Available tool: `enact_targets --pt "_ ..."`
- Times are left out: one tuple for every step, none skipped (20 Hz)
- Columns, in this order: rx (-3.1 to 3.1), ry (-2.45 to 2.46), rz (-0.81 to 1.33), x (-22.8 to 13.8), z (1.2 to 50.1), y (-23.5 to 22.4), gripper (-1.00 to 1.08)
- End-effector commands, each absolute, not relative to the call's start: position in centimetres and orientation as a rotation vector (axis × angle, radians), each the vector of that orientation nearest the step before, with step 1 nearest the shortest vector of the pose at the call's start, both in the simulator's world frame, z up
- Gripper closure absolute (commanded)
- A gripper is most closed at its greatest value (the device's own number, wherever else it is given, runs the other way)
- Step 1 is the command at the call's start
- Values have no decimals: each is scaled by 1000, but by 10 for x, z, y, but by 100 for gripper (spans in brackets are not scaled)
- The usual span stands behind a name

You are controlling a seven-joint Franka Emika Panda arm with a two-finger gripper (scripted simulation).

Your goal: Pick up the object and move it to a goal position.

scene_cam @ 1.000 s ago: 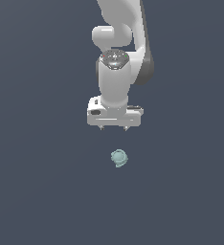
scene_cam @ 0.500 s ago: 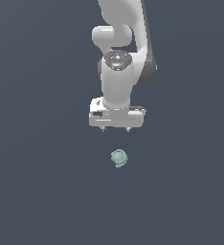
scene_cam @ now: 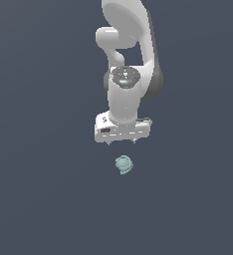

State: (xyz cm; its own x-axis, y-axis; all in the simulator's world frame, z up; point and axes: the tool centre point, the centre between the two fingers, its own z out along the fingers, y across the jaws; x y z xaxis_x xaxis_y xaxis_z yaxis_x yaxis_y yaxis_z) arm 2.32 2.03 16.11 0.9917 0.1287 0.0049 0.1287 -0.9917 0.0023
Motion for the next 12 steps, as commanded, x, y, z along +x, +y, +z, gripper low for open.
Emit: enact_targets --pt "3124 297 5 30 151 23 -92" --pt "3119 339 5 33 146 24 -92" --pt "3114 384 4 37 141 25 -92" --pt "3107 430 3 40 136 26 -92" --pt "3101 472 2 43 131 27 -92" --pt "3095 513 2 46 127 28 -92" --pt "3089 550 1 48 122 29 -92" --pt "3082 585 1 50 118 30 -92" --pt "3076 618 1 53 114 31 -92" --pt "3071 648 0 54 111 31 -92" --pt "3065 675 0 56 107 32 -92" --pt "3060 700 0 58 104 33 -92"
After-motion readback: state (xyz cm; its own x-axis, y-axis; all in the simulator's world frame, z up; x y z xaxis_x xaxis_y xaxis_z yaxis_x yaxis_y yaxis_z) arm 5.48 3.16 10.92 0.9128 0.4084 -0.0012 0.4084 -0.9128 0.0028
